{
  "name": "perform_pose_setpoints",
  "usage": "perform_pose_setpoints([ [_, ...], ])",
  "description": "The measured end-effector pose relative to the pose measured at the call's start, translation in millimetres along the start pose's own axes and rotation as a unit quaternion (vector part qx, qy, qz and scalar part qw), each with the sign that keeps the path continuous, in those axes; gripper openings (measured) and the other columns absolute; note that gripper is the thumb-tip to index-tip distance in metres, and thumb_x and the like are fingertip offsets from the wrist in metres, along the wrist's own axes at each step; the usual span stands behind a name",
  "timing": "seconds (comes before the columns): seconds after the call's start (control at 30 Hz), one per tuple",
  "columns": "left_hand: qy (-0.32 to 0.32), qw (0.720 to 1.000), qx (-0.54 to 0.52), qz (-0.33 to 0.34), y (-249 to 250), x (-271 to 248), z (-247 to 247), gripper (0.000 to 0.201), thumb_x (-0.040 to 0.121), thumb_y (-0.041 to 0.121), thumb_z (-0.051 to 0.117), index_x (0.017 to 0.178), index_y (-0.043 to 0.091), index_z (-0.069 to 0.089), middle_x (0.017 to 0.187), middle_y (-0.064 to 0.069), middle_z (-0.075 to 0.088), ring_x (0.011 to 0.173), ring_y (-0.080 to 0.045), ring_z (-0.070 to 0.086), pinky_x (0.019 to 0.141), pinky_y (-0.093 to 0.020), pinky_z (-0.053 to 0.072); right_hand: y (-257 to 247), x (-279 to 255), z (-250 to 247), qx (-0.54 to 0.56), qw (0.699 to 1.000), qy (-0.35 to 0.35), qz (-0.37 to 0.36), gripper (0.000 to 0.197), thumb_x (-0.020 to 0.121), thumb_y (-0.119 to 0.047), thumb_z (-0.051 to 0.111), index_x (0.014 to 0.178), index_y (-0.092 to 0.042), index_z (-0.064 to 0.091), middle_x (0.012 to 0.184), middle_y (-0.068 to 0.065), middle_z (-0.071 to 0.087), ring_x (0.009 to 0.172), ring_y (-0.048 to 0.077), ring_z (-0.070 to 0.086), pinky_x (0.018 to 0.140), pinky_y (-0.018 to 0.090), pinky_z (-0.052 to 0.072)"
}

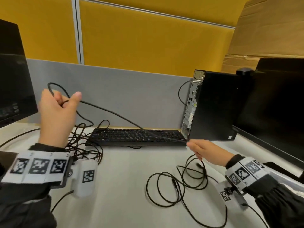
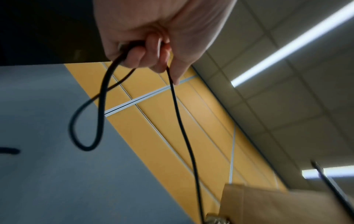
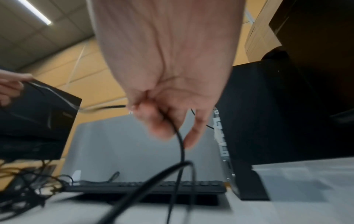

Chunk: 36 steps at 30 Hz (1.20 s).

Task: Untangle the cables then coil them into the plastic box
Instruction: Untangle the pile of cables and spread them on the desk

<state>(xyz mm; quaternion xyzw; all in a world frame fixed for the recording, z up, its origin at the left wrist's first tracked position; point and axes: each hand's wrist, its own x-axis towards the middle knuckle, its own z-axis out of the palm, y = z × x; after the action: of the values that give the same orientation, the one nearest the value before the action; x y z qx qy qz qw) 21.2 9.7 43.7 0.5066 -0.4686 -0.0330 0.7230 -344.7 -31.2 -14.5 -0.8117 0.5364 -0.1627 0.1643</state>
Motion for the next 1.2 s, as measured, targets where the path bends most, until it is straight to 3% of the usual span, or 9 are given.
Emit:
perform_pose_setpoints([
  [0.17, -0.229, 0.972, 0.013, 0.046, 14, -36, 33, 0.015, 0.087, 0.031, 0.062, 0.092, 0.024, 0.050, 0.084, 0.010, 0.057, 0.077, -0.003, 0.055, 0.070, -0.024, 0.045, -56, 8, -1, 0.007, 0.986, 0.100, -0.133, 0.031, 0.100, -0.031, 0.034, 0.070, -0.024, 0.041, 0.063, -0.008, 0.044, 0.060, 0.014, 0.049, 0.062, 0.026, 0.040],
  [0.23, -0.337, 0.940, -0.004, 0.056, 23, -58, 45, 0.038, 0.082, 0.048, 0.063, 0.115, 0.034, 0.051, 0.102, 0.019, 0.063, 0.098, 0.007, 0.057, 0.085, -0.015, 0.045, -86, 10, 3, 0.015, 0.975, 0.096, -0.198, 0.030, 0.100, -0.031, 0.035, 0.072, -0.027, 0.043, 0.062, -0.010, 0.044, 0.058, 0.008, 0.047, 0.059, 0.020, 0.036],
  [0.3, -0.412, 0.909, -0.016, 0.061, 33, -74, 53, 0.041, 0.082, 0.055, 0.057, 0.119, 0.036, 0.052, 0.095, 0.018, 0.068, 0.092, 0.009, 0.060, 0.083, -0.013, 0.045, -109, 11, 4, 0.025, 0.964, 0.100, -0.246, 0.023, 0.101, -0.026, 0.037, 0.083, -0.025, 0.052, 0.064, -0.012, 0.049, 0.059, 0.004, 0.049, 0.062, 0.020, 0.037],
  [0.4, -0.453, 0.889, -0.046, 0.047, 40, -74, 49, 0.021, 0.085, 0.041, 0.051, 0.092, 0.027, 0.065, 0.067, 0.017, 0.066, 0.065, 0.007, 0.057, 0.066, -0.010, 0.041, -123, 12, 2, 0.032, 0.953, 0.110, -0.281, 0.021, 0.100, -0.018, 0.041, 0.084, -0.016, 0.053, 0.060, -0.015, 0.045, 0.057, 0.001, 0.048, 0.059, 0.016, 0.034],
  [0.53, -0.366, 0.929, -0.016, 0.039, 35, -52, 34, 0.014, 0.084, 0.032, 0.060, 0.078, 0.023, 0.068, 0.070, 0.016, 0.068, 0.066, 0.009, 0.058, 0.064, -0.006, 0.039, -101, 17, 9, 0.009, 0.969, 0.056, -0.239, 0.028, 0.101, -0.027, 0.036, 0.074, -0.021, 0.042, 0.059, -0.010, 0.041, 0.055, 0.005, 0.042, 0.058, 0.019, 0.034],
  [0.67, -0.194, 0.980, 0.002, 0.044, 29, -17, 5, 0.012, 0.087, 0.023, 0.061, 0.076, 0.027, 0.063, 0.063, 0.017, 0.064, 0.063, 0.016, 0.054, 0.060, 0.002, 0.036, -55, 17, 12, -0.022, 0.994, -0.049, -0.097, 0.035, 0.101, -0.034, 0.032, 0.069, -0.022, 0.041, 0.060, -0.005, 0.048, 0.059, 0.013, 0.047, 0.077, 0.038, 0.048],
  [0.8, -0.113, 0.985, 0.116, 0.064, 14, -2, -12, 0.011, 0.089, 0.036, 0.057, 0.081, 0.029, 0.062, 0.075, 0.006, 0.061, 0.069, -0.004, 0.054, 0.065, -0.024, 0.040, -41, 11, 16, 0.010, 0.997, -0.047, -0.065, 0.034, 0.100, -0.036, 0.034, 0.069, -0.023, 0.039, 0.060, -0.008, 0.042, 0.052, 0.008, 0.041, 0.061, 0.026, 0.043],
  [1.0, -0.028, 0.932, 0.348, 0.101, -11, -1, -15, 0.029, 0.095, 0.039, 0.047, 0.100, 0.014, 0.060, 0.076, -0.010, 0.062, 0.075, -0.033, 0.057, 0.075, -0.044, 0.041, -64, 34, 25, 0.060, 0.995, 0.002, -0.080, 0.027, 0.098, -0.041, 0.036, 0.084, -0.021, 0.047, 0.067, -0.005, 0.047, 0.059, 0.007, 0.043, 0.063, 0.024, 0.040],
  [1.2, -0.216, 0.789, 0.560, -0.129, -72, 10, -30, 0.069, 0.094, 0.057, 0.020, 0.132, 0.005, 0.043, 0.132, -0.023, 0.046, 0.120, -0.040, 0.044, 0.098, -0.051, 0.034, -51, 32, 18, -0.203, 0.979, -0.015, 0.027, 0.032, 0.094, -0.051, 0.040, 0.107, -0.024, 0.050, 0.098, -0.002, 0.049, 0.098, 0.018, 0.051, 0.083, 0.033, 0.044],
])
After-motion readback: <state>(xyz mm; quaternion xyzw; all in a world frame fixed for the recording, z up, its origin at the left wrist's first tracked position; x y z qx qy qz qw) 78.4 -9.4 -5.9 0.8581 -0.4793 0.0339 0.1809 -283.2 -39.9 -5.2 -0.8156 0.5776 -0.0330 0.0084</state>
